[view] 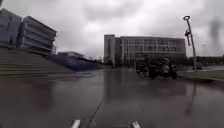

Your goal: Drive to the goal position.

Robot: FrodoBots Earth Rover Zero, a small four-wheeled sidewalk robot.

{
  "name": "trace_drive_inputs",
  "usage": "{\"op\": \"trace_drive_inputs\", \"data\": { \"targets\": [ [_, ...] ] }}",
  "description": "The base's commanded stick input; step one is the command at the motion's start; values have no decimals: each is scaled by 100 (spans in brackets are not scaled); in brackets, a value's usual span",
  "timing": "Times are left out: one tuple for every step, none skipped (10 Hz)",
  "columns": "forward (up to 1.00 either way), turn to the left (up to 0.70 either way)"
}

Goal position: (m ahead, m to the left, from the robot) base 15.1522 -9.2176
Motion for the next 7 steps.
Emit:
{"op": "trace_drive_inputs", "data": {
  "targets": [
    [100,-14],
    [100,-40],
    [100,-32],
    [100,-9],
    [100,0],
    [100,0],
    [100,0]
  ]
}}
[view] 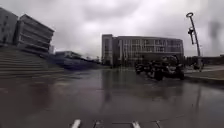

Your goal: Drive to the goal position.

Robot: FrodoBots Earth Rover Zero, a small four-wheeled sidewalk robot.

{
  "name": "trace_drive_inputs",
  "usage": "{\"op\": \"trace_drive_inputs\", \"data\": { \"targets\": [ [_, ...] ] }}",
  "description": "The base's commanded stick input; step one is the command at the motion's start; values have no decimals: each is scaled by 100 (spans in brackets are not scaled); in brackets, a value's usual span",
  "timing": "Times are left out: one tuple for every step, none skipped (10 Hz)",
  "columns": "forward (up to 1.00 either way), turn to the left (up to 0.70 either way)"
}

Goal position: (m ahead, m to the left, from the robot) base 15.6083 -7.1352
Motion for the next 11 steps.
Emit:
{"op": "trace_drive_inputs", "data": {
  "targets": [
    [100,0],
    [100,0],
    [100,0],
    [100,0],
    [100,-2],
    [100,-2],
    [100,0],
    [100,0],
    [100,0],
    [100,0],
    [100,0]
  ]
}}
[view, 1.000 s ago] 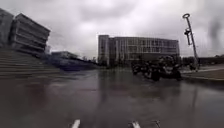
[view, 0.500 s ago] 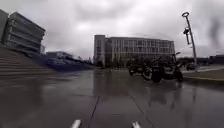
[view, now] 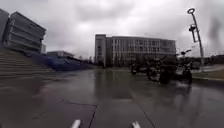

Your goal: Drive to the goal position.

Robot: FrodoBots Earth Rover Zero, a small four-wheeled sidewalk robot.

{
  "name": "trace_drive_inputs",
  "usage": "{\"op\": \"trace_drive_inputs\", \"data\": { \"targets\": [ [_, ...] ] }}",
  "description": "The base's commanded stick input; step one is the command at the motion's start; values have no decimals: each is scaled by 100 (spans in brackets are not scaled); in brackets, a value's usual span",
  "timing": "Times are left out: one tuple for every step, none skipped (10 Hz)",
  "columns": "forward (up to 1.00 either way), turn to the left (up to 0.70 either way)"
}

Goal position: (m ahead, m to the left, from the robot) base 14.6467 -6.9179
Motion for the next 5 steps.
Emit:
{"op": "trace_drive_inputs", "data": {
  "targets": [
    [100,0],
    [100,0],
    [100,0],
    [100,0],
    [100,0]
  ]
}}
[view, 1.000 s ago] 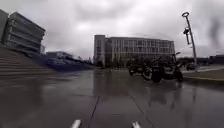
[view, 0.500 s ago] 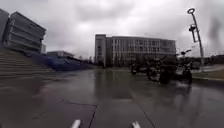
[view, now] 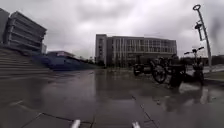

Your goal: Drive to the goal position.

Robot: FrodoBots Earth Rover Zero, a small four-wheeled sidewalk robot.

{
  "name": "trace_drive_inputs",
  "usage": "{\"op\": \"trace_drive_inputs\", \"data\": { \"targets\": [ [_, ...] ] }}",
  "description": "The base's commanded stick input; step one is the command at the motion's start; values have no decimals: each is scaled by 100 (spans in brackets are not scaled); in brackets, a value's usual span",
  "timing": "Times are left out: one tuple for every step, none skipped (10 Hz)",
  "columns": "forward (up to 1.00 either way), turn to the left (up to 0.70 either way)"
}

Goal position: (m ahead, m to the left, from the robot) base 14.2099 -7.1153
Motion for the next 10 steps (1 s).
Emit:
{"op": "trace_drive_inputs", "data": {
  "targets": [
    [100,0],
    [100,0],
    [100,-32],
    [100,0],
    [100,0],
    [100,0],
    [100,0],
    [100,0],
    [100,0],
    [100,0]
  ]
}}
